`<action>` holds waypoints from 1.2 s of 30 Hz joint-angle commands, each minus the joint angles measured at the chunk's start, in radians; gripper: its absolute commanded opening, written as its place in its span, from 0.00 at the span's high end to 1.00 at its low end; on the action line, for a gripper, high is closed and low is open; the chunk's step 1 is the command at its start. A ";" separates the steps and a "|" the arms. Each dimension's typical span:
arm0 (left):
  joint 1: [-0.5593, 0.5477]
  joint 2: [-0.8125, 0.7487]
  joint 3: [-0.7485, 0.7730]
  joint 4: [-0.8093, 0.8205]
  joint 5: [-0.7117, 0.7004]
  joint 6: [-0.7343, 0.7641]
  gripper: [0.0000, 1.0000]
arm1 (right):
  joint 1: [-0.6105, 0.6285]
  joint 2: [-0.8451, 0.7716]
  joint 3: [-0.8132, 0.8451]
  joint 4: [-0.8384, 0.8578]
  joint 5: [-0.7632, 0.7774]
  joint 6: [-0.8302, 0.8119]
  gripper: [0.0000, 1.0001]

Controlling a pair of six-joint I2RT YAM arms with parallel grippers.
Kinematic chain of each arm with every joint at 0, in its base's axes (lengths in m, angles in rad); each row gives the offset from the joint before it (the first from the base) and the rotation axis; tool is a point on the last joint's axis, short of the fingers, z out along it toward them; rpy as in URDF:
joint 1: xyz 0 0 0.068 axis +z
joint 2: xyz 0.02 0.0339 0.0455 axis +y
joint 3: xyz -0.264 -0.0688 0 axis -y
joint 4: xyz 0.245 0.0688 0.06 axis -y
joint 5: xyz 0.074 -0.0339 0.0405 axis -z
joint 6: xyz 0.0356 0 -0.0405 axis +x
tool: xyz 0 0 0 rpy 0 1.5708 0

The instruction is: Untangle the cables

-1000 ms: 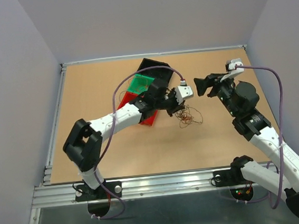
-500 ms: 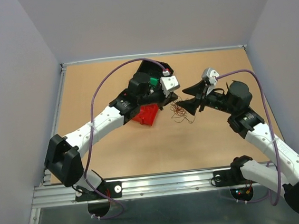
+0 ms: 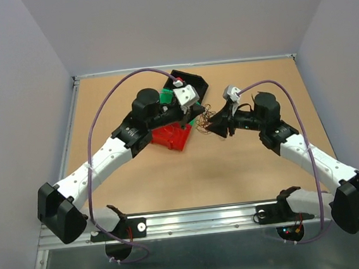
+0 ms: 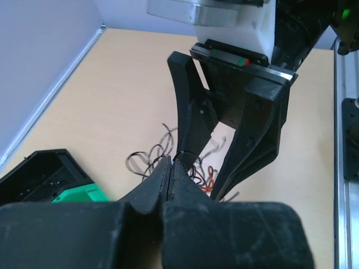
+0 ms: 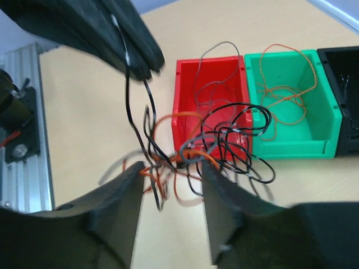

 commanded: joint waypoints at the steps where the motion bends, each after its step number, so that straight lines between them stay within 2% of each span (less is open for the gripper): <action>1: 0.054 -0.138 -0.072 0.187 -0.001 -0.092 1.00 | 0.022 0.014 0.101 -0.032 0.095 -0.028 0.62; 3: 0.077 -0.190 -0.124 0.260 -0.016 -0.129 1.00 | 0.022 0.018 0.112 -0.046 0.161 -0.016 0.77; 4: 0.095 -0.236 -0.170 0.290 -0.034 -0.143 1.00 | 0.022 0.018 0.115 -0.050 0.228 -0.009 0.89; 9: 0.149 -0.310 -0.235 0.384 -0.258 -0.218 1.00 | 0.022 -0.015 0.123 -0.095 0.490 0.071 0.95; 11: 0.190 -0.319 -0.247 0.403 -0.371 -0.251 1.00 | 0.024 -0.029 0.126 -0.116 0.665 0.111 0.99; 13: 0.239 -0.337 -0.272 0.427 -0.407 -0.317 1.00 | 0.022 -0.037 0.127 -0.141 0.843 0.145 1.00; 16: 0.258 -0.376 -0.319 0.484 -0.404 -0.329 1.00 | 0.022 -0.067 0.124 -0.158 1.010 0.168 0.99; 18: 0.260 -0.387 -0.330 0.502 -0.326 -0.321 1.00 | 0.022 -0.087 0.115 -0.156 1.037 0.179 0.99; 20: 0.260 -0.390 -0.329 0.502 -0.321 -0.323 1.00 | 0.024 -0.118 0.106 -0.158 1.063 0.192 0.99; 21: 0.260 -0.393 -0.327 0.499 -0.349 -0.323 1.00 | 0.022 -0.130 0.101 -0.158 1.090 0.203 0.99; 24: 0.260 -0.416 -0.344 0.507 -0.530 -0.335 1.00 | 0.022 -0.176 0.084 -0.164 1.325 0.257 1.00; 25: 0.264 -0.434 -0.361 0.515 -0.624 -0.343 1.00 | 0.022 -0.189 0.072 -0.164 1.470 0.289 0.99; 28: 0.283 -0.480 -0.404 0.559 -0.740 -0.395 1.00 | 0.022 -0.271 0.039 -0.164 1.660 0.349 0.99; 29: 0.287 -0.491 -0.413 0.577 -0.802 -0.409 1.00 | 0.021 -0.296 0.029 -0.162 1.681 0.361 0.99; 32: 0.306 -0.526 -0.442 0.602 -0.857 -0.441 1.00 | 0.021 -0.411 -0.020 -0.155 1.736 0.395 0.99; 36: 0.310 -0.528 -0.445 0.607 -0.819 -0.435 1.00 | 0.021 -0.569 -0.067 -0.144 1.718 0.383 1.00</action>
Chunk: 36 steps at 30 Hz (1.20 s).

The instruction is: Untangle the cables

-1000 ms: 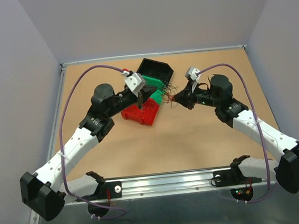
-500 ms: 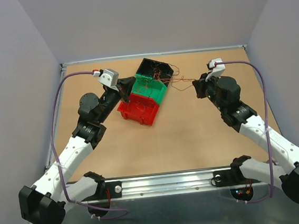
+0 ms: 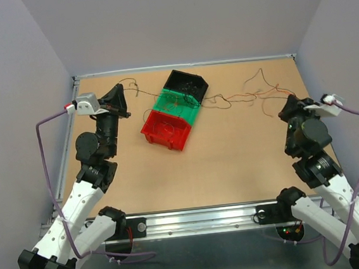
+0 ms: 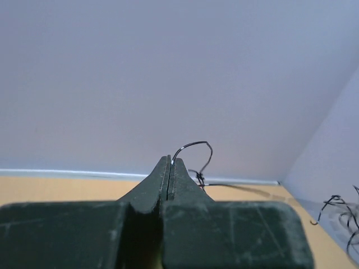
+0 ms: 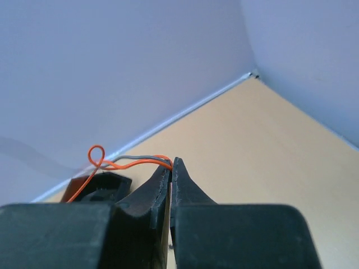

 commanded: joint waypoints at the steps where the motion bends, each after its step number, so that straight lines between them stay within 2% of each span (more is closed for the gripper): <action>1: 0.014 -0.014 -0.008 0.102 -0.049 -0.013 1.00 | -0.012 -0.116 -0.051 0.015 0.103 0.018 1.00; 8: 0.020 -0.018 -0.013 0.110 -0.153 -0.004 1.00 | -0.012 -0.181 -0.077 0.021 0.143 0.027 0.99; 10: 0.020 -0.031 -0.023 0.122 -0.134 0.002 1.00 | -0.012 -0.172 -0.072 0.021 0.073 0.003 0.99; 12: 0.020 -0.037 -0.033 0.142 -0.066 0.005 1.00 | -0.010 -0.129 -0.055 0.021 -0.111 -0.052 0.99; 13: 0.020 -0.038 -0.039 0.150 -0.042 0.012 1.00 | -0.012 -0.106 -0.048 0.021 -0.265 -0.074 0.93; 14: 0.021 -0.038 -0.045 0.156 -0.017 0.013 1.00 | -0.010 -0.083 -0.040 0.021 -0.346 -0.097 0.86; 15: 0.020 -0.043 -0.051 0.168 0.022 0.015 1.00 | -0.012 -0.029 -0.022 0.021 -0.506 -0.137 0.61; 17: 0.020 -0.046 -0.056 0.182 0.090 0.024 1.00 | -0.012 0.023 0.010 0.021 -0.654 -0.177 0.34; 20: 0.020 -0.055 -0.066 0.198 0.190 0.042 1.00 | -0.012 0.109 0.035 0.044 -0.884 -0.207 0.10; 22: 0.020 -0.066 -0.077 0.213 0.285 0.051 1.00 | -0.012 0.130 0.020 0.104 -1.009 -0.223 0.03; 24: 0.018 -0.071 -0.082 0.227 0.337 0.055 1.00 | -0.012 0.138 0.006 0.141 -1.087 -0.234 0.02; 27: 0.018 -0.072 -0.085 0.241 0.420 0.055 1.00 | -0.012 0.138 -0.017 0.222 -1.285 -0.253 0.01; 28: 0.018 -0.068 -0.085 0.245 0.464 0.051 1.00 | -0.010 0.137 -0.044 0.294 -1.392 -0.252 0.00; 31: 0.015 -0.046 -0.077 0.259 0.556 0.047 1.00 | -0.012 0.141 -0.089 0.444 -1.530 -0.229 0.00; 36: -0.003 0.003 -0.053 0.264 0.735 0.051 1.00 | -0.006 0.236 -0.058 0.532 -1.637 -0.156 0.00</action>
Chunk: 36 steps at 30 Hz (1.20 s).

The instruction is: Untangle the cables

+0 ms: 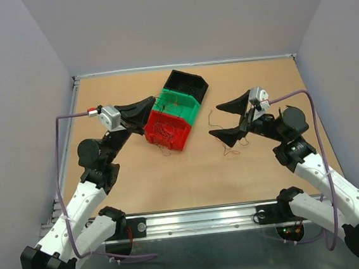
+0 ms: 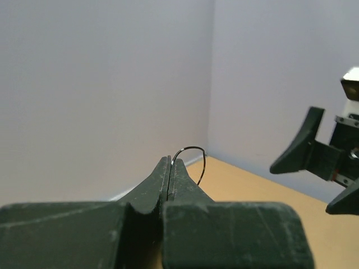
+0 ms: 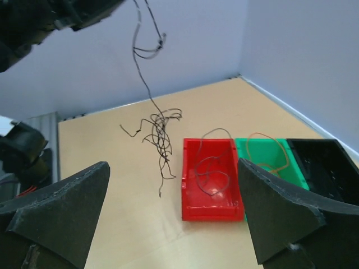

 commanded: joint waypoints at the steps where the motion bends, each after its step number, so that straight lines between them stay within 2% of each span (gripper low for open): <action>1: -0.018 0.026 0.030 0.066 0.179 0.017 1.00 | 0.005 0.067 0.008 0.199 -0.183 0.057 0.00; 6: -0.042 0.032 0.032 0.066 0.194 0.026 1.00 | 0.031 0.138 0.023 0.273 -0.180 0.083 0.00; 10: -0.061 0.046 0.035 0.066 0.196 0.029 1.00 | 0.106 0.205 0.073 0.273 -0.149 0.068 0.01; 24: -0.084 0.049 0.032 0.056 0.182 0.048 1.00 | 0.330 0.578 0.313 0.235 0.116 -0.078 0.05; 28: -0.084 0.044 0.030 0.051 0.159 0.048 1.00 | 0.347 0.663 0.386 0.184 0.106 -0.109 0.18; 29: -0.084 0.043 0.030 0.049 0.150 0.048 1.00 | 0.350 0.679 0.411 0.148 0.089 -0.109 0.35; 30: -0.082 0.041 0.029 0.043 0.112 0.046 1.00 | 0.352 0.681 0.419 0.121 0.089 -0.154 0.42; 31: -0.084 0.031 0.027 0.042 0.076 0.045 1.00 | 0.350 0.683 0.429 0.092 0.101 -0.169 0.45; 34: -0.084 0.000 0.004 0.049 -0.115 0.032 1.00 | 0.352 0.686 0.462 -0.092 0.161 -0.280 0.45; 36: -0.082 -0.038 -0.027 0.075 -0.238 0.028 1.00 | 0.352 0.683 0.445 -0.182 0.271 -0.350 0.57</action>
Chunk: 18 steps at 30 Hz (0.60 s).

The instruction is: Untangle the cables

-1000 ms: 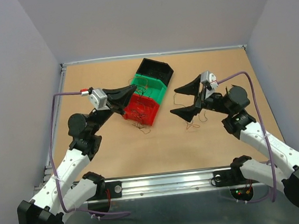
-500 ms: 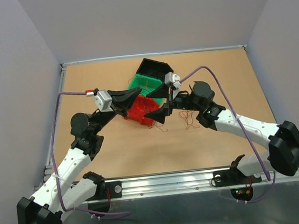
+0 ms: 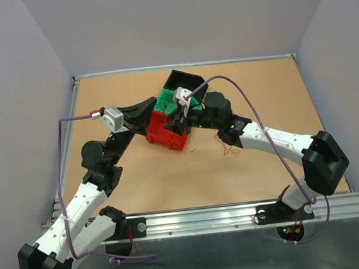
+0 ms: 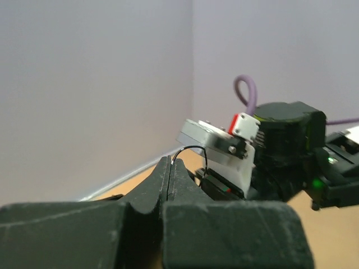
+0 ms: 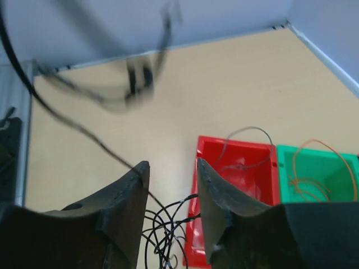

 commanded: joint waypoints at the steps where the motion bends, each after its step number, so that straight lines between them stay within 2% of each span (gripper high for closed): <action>1: -0.003 -0.097 -0.037 0.091 -0.260 -0.008 1.00 | 0.007 -0.016 0.043 -0.193 0.234 -0.161 0.66; 5: 0.002 -0.144 -0.066 0.115 -0.492 -0.014 1.00 | 0.007 -0.019 0.021 -0.257 0.433 -0.176 0.80; 8: 0.008 -0.163 -0.083 0.134 -0.573 -0.023 1.00 | 0.005 -0.025 0.024 -0.314 0.545 -0.153 0.82; 11: 0.014 -0.165 -0.088 0.143 -0.620 -0.028 1.00 | 0.005 -0.024 0.038 -0.367 0.860 -0.092 0.89; 13: 0.017 -0.163 -0.087 0.141 -0.630 -0.028 1.00 | -0.002 -0.030 0.049 -0.406 1.000 -0.023 0.89; 14: 0.020 -0.160 -0.085 0.140 -0.638 -0.026 1.00 | -0.023 -0.060 0.040 -0.429 1.080 0.000 0.83; 16: 0.020 -0.155 -0.085 0.138 -0.646 -0.025 1.00 | -0.080 -0.110 0.000 -0.434 1.105 0.061 0.77; 18: 0.020 -0.154 -0.083 0.137 -0.653 -0.024 1.00 | -0.131 -0.192 -0.025 -0.433 1.152 0.148 0.77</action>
